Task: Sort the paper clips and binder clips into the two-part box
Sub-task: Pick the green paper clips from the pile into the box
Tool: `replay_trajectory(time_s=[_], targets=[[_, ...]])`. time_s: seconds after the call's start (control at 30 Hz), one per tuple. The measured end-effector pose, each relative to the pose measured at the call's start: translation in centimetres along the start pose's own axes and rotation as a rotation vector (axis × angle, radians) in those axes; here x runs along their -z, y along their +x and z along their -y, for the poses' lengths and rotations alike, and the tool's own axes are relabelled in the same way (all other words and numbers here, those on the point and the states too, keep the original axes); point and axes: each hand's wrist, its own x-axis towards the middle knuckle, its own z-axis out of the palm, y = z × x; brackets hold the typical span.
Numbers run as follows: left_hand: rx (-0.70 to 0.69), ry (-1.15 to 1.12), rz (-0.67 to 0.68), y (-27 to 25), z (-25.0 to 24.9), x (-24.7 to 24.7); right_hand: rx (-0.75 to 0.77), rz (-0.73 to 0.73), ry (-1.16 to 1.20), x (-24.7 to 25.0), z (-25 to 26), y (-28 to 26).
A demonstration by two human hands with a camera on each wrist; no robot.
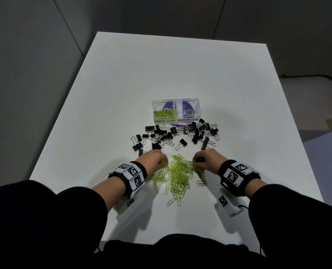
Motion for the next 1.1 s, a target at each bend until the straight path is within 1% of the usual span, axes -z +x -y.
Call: replay_trajectory(time_s=[0.1, 0.17, 0.27, 0.33, 0.4, 0.47, 0.53, 0.6, 0.7, 0.8, 0.9, 0.93, 1.03, 1.1], targets=[[-0.032, -0.071, -0.026, -0.3, -0.2, 1.8, 0.042, -0.023, 0.069, 2.0, 0.7, -0.4], [-0.069, -0.129, -0.072, -0.6, -0.5, 3.7, 0.075, -0.058, 0.13, 4.0, 1.5, -0.5], [-0.09, -0.223, -0.238, -0.5, -0.8, 7.1, 0.093, -0.163, 0.223, 7.3, 3.2, 0.2], [-0.087, -0.259, -0.361, 0.5, -0.5, 9.4, 0.097, -0.223, 0.244, 9.1, 4.5, 1.7], [-0.076, -0.231, -0.453, 1.9, 0.3, 11.6, 0.112, -0.283, 0.187, 10.4, 5.7, 3.9], [-0.034, -0.159, -0.486, 3.5, 1.3, 13.2, 0.111, -0.316, 0.107, 11.0, 6.7, 6.8], [0.01, -0.095, -0.468, 5.1, 2.1, 13.9, 0.084, -0.312, 0.054, 10.8, 7.4, 9.6], [0.024, -0.051, -0.43, 6.4, 2.4, 13.9, 0.047, -0.291, 0.016, 10.1, 7.7, 11.8], [0.033, 0.014, -0.38, 7.9, 2.2, 13.3, 0.026, -0.262, 0.074, 8.8, 7.8, 13.2], [0.058, 0.056, -0.364, 9.1, 2.1, 12.7, 0.025, -0.298, 0.128, 8.8, 7.5, 12.3], [0.055, 0.109, -0.321, 10.1, 1.9, 12.0, 0.081, -0.365, 0.122, 9.0, 6.6, 9.9], [0.046, 0.145, -0.295, 10.3, 1.7, 11.8, 0.097, -0.36, 0.114, 8.8, 6.2, 8.9], [0.011, 0.217, -0.235, 10.3, 1.5, 11.3, 0.113, -0.234, 0.026, 7.4, 4.5, 6.7], [-0.049, 0.239, -0.253, 9.6, 1.3, 10.9, 0.091, -0.146, -0.04, 6.2, 3.3, 5.8]])
